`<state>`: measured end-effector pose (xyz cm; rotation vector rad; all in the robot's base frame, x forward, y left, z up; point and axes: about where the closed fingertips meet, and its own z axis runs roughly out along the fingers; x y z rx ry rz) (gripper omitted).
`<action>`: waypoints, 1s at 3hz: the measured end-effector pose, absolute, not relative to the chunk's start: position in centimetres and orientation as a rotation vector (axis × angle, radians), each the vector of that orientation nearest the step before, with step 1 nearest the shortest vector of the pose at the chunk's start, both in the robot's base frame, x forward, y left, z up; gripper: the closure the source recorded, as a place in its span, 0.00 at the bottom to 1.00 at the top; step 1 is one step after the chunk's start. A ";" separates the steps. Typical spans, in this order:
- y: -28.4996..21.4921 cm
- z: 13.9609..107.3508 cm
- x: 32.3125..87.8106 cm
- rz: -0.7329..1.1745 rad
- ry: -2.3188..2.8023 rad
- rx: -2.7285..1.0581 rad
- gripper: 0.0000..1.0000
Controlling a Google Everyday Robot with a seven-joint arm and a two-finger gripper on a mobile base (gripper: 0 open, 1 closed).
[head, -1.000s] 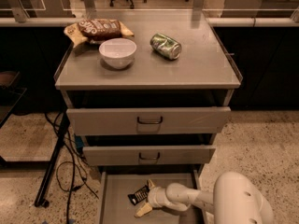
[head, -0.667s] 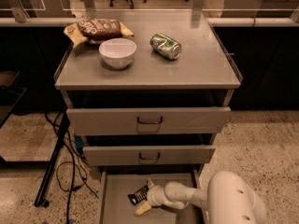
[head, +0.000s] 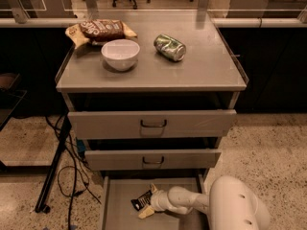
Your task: Pick rxbar chocolate from bottom drawer and place on counter
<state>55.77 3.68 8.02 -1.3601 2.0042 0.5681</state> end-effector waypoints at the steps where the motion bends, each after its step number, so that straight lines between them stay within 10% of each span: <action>1: 3.7 8.0 55.8 0.568 2.004 -1.360 0.49; 3: 3.7 8.0 55.8 0.568 2.004 -1.360 0.95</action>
Offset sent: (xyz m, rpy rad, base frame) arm 0.0000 0.0000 0.0000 0.0000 0.0000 0.0000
